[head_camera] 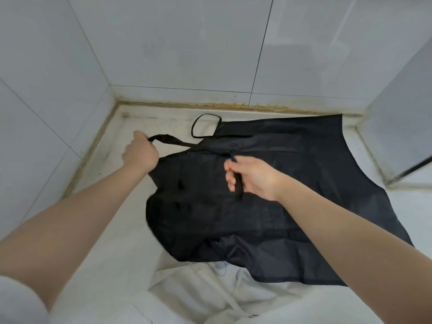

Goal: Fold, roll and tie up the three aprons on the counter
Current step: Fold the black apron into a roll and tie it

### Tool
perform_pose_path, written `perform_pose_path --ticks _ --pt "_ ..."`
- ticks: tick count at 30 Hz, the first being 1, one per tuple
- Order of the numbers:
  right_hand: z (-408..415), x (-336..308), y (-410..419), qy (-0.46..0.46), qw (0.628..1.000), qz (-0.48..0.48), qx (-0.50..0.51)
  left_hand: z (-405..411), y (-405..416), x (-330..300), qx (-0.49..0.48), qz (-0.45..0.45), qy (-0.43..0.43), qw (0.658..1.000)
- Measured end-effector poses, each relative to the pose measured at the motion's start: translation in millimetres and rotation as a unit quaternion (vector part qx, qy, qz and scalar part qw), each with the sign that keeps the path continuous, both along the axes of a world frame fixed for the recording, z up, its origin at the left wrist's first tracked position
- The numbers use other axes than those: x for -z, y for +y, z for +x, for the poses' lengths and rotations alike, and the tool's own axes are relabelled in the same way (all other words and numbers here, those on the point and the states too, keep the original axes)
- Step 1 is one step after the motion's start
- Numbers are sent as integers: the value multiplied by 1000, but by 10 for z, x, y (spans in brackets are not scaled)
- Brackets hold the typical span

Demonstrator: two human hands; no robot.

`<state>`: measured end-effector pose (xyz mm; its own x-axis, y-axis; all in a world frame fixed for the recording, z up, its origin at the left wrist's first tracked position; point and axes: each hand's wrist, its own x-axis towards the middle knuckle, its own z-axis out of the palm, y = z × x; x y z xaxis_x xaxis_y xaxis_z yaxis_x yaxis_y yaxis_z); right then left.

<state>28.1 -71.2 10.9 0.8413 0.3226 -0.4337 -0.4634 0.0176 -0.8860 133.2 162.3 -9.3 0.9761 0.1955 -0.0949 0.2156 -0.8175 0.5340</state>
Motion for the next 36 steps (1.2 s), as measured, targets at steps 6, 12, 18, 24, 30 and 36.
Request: perform_pose_path --ticks 6,12,18,24,30,36 --pt "373 -289 442 -37 983 80 160 -576 -306 -222 402 -145 -145 892" --pt "381 -122 361 -50 989 -119 74 -546 -199 89 362 180 -51 913" --pt "48 332 -87 -12 935 -345 -78 -495 342 495 152 468 241 837" --pt "-319 548 -576 -15 872 -448 -198 -876 -487 293 452 362 -46 814" --pt "-820 570 -1041 -14 860 -464 -211 -1462 -1303 367 639 215 92 733" --pt "-1344 689 -972 -103 777 -526 -329 -1627 -1346 550 609 206 133 754"
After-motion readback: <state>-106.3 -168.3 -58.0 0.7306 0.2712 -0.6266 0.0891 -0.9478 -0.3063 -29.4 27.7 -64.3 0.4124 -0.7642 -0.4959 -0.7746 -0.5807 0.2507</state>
